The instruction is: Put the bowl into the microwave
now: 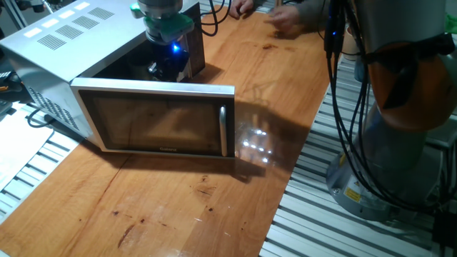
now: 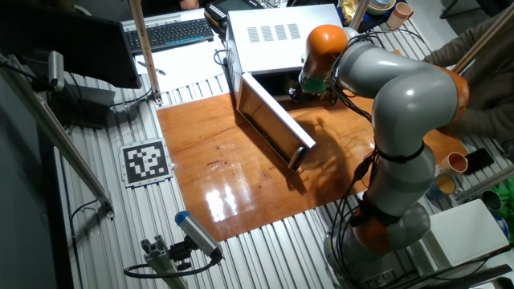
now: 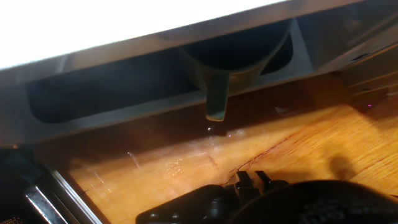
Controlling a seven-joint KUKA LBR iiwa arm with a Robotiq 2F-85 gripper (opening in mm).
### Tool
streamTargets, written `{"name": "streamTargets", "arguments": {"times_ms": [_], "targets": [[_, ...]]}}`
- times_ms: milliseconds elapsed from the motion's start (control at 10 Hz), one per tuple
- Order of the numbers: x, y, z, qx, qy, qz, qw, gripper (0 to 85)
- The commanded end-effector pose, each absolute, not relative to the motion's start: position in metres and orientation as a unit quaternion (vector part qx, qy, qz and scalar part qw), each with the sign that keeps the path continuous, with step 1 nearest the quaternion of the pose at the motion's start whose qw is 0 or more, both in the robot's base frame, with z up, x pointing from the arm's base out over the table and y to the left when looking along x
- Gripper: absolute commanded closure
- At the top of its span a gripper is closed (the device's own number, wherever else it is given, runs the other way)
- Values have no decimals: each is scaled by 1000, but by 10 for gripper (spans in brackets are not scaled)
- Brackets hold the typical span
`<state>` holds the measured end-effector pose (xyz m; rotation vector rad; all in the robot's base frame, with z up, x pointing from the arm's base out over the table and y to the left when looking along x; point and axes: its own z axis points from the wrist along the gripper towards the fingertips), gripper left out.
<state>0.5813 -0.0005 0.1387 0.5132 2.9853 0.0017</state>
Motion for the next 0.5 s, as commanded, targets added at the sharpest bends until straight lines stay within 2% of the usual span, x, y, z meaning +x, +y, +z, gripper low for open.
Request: {"name": "streamTargets", "arguments": {"times_ms": [0, 400], "targets": [[582, -1, 138, 167, 984, 0, 56, 850], [587, -5, 136, 158, 986, 1, 56, 850]]}}
